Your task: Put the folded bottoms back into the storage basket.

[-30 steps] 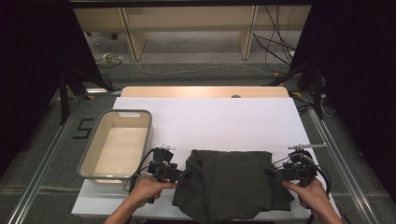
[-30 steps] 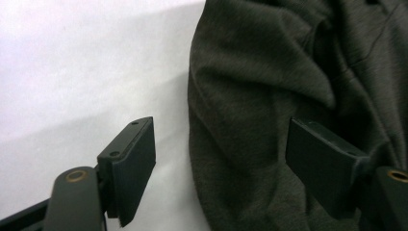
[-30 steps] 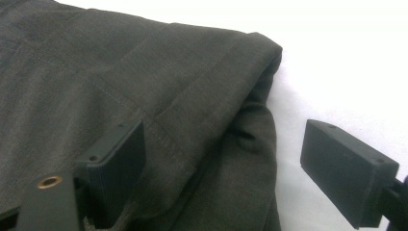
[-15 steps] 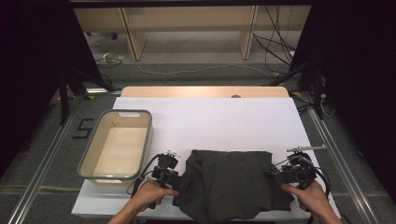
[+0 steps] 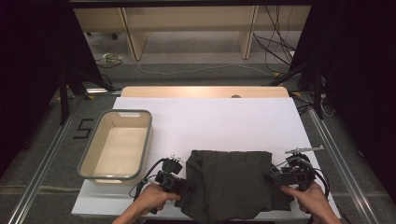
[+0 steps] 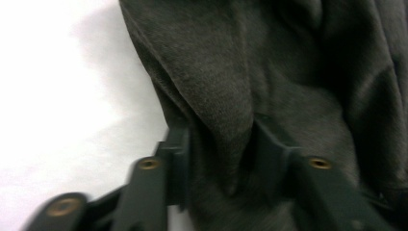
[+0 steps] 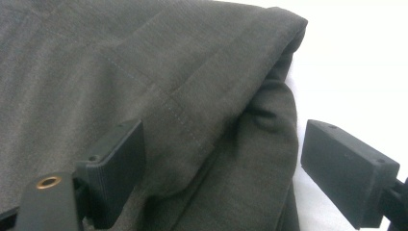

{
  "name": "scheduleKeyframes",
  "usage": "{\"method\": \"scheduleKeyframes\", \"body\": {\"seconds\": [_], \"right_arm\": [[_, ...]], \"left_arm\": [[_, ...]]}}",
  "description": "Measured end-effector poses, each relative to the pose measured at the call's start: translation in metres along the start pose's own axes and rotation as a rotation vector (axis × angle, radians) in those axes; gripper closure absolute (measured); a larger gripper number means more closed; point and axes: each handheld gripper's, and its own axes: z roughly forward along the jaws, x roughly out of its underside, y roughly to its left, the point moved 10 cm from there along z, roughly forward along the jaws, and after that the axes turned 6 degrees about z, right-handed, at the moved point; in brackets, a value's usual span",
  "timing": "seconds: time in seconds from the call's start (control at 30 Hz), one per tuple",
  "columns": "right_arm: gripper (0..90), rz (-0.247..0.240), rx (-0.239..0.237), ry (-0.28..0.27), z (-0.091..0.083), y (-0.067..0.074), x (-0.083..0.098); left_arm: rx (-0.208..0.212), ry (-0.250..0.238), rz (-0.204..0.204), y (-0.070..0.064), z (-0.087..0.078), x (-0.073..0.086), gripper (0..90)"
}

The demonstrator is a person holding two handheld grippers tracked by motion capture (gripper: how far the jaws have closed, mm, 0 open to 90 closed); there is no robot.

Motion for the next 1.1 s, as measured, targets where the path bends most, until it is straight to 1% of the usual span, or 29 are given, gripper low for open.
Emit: {"method": "scheduleKeyframes", "body": {"seconds": [0.03,0.1,0.2,0.23,0.27,0.3,0.33,0.37,0.43,0.47,0.53,0.63,0.73,0.77,0.8,0.83,0.87,0.9,0.93,0.97,1.0,1.03,1.07,1.1], "right_arm": [[16.5,0.001,0.001,0.0,0.0,0.0,0.0],[16.6,0.0,0.004,0.0,0.0,0.0,0.0],[16.6,0.001,0.007,0.005,0.0,0.0,0.001],[16.6,0.0,0.01,0.006,0.001,0.0,0.001],[16.6,0.002,0.012,0.008,0.002,-0.001,0.001],[16.6,0.001,0.013,0.012,0.002,-0.001,0.001],[16.6,0.001,0.015,0.016,0.003,-0.002,0.002],[16.6,0.001,0.016,0.019,0.003,-0.002,0.002],[16.5,0.004,0.016,0.023,0.005,-0.003,0.002],[16.5,0.007,0.016,0.03,0.007,-0.003,0.002],[16.4,0.013,0.015,0.044,0.01,-0.005,0.003],[15.9,0.019,0.018,0.078,0.018,-0.006,0.005],[14.7,0.015,0.029,0.124,0.028,-0.006,0.009],[14.5,0.024,0.034,0.135,0.03,-0.005,0.01],[14.4,0.018,0.038,0.139,0.033,-0.005,0.011],[14.9,0.024,0.036,0.144,0.033,-0.004,0.012],[15.6,0.028,0.021,0.143,0.034,-0.003,0.012],[15.6,0.036,0.0,0.148,0.033,-0.001,0.013],[15.5,0.036,-0.009,0.149,0.033,0.0,0.013],[15.5,0.032,-0.007,0.151,0.034,0.0,0.013],[15.6,0.029,-0.008,0.151,0.034,0.0,0.013],[16.0,0.03,-0.009,0.153,0.034,0.0,0.013],[17.1,0.028,-0.009,0.15,0.035,0.0,0.012],[19.9,0.027,-0.012,0.148,0.035,0.0,0.012]], "left_arm": [[0.018,-0.003,-0.013,-0.003,0.0,0.001,67.6],[0.039,-0.004,-0.021,-0.008,-0.001,0.003,69.3],[0.042,-0.003,-0.009,-0.012,-0.002,0.004,68.8],[0.044,0.0,-0.005,-0.011,-0.002,0.005,67.9],[0.045,0.002,-0.005,-0.011,-0.002,0.004,65.0],[0.036,0.007,-0.006,-0.01,-0.001,0.004,59.8],[0.014,0.022,0.005,-0.008,0.0,0.004,52.9],[-0.016,0.019,0.021,-0.006,0.0,0.003,48.0],[-0.045,0.007,0.03,-0.005,-0.001,0.0,41.2],[-0.055,-0.008,0.024,-0.003,-0.003,-0.003,38.7],[-0.066,-0.023,0.011,0.0,-0.004,-0.007,34.9],[-0.076,-0.014,-0.003,0.004,-0.002,-0.007,30.3],[-0.072,-0.01,-0.012,0.003,0.003,-0.009,29.1],[-0.071,-0.01,-0.012,0.003,0.005,-0.01,28.9],[-0.068,-0.015,-0.019,0.002,0.006,-0.011,28.7],[-0.069,-0.02,-0.024,0.001,0.007,-0.013,28.4],[-0.064,-0.021,-0.028,0.0,0.008,-0.013,29.2],[-0.056,-0.029,-0.037,-0.002,0.008,-0.014,30.7],[-0.051,-0.033,-0.04,-0.002,0.009,-0.015,31.5],[-0.035,-0.035,-0.046,-0.003,0.008,-0.015,33.5],[-0.011,-0.04,-0.074,-0.004,0.009,-0.016,36.9],[0.0,-0.043,-0.088,-0.005,0.01,-0.017,38.0],[0.001,-0.044,-0.087,-0.007,0.011,-0.017,39.8],[-0.002,-0.046,-0.071,-0.007,0.011,-0.018,42.4]]}}
